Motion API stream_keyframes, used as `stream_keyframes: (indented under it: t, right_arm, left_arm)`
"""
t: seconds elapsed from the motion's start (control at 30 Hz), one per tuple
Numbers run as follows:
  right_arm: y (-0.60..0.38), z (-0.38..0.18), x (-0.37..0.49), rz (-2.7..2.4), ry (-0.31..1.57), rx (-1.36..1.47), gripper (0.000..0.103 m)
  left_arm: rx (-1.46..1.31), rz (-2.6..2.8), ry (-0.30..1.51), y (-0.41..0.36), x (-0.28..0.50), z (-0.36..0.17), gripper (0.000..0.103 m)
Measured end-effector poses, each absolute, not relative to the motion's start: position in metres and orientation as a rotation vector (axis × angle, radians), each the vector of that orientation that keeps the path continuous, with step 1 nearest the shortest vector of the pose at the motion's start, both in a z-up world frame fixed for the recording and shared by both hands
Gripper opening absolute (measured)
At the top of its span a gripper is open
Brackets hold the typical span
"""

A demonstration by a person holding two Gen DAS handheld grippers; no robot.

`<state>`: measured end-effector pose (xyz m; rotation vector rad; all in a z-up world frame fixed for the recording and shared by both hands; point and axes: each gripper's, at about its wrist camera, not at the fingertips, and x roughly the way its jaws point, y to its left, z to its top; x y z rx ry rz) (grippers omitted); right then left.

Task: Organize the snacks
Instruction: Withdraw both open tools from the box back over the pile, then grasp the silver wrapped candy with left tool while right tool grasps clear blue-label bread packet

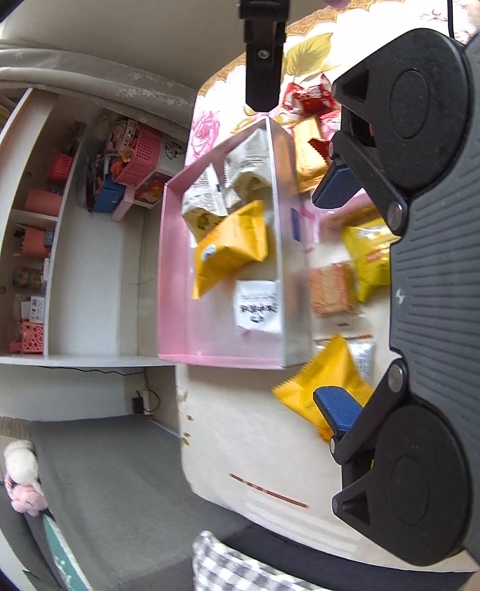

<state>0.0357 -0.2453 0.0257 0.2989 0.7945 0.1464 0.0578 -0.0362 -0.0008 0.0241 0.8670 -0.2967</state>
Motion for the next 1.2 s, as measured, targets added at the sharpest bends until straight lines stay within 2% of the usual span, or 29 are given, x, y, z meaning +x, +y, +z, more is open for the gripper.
stream_keyframes:
  t: [0.6, 0.83, 1.1, 1.2]
  right_arm:
    - [-0.233, -0.014, -0.018, 0.165, 0.772, 0.093, 0.098]
    - [-0.230, -0.038, -0.028, 0.156, 0.853, 0.084, 0.098]
    - [-0.234, -0.050, -0.019, 0.074, 0.903, 0.183, 0.098]
    - [-0.230, -0.055, -0.014, 0.041, 0.921, 0.188, 0.098]
  left_arm:
    - [0.120, -0.374, 0.881, 0.006, 0.017, -0.026, 0.103]
    - [0.147, -0.440, 0.911, 0.008, 0.000, -0.037, 0.102]
    - [0.214, -0.479, 0.976, -0.001, -0.011, -0.048, 0.095]
    - [0.221, -0.496, 1.006, -0.001, -0.012, -0.052, 0.089]
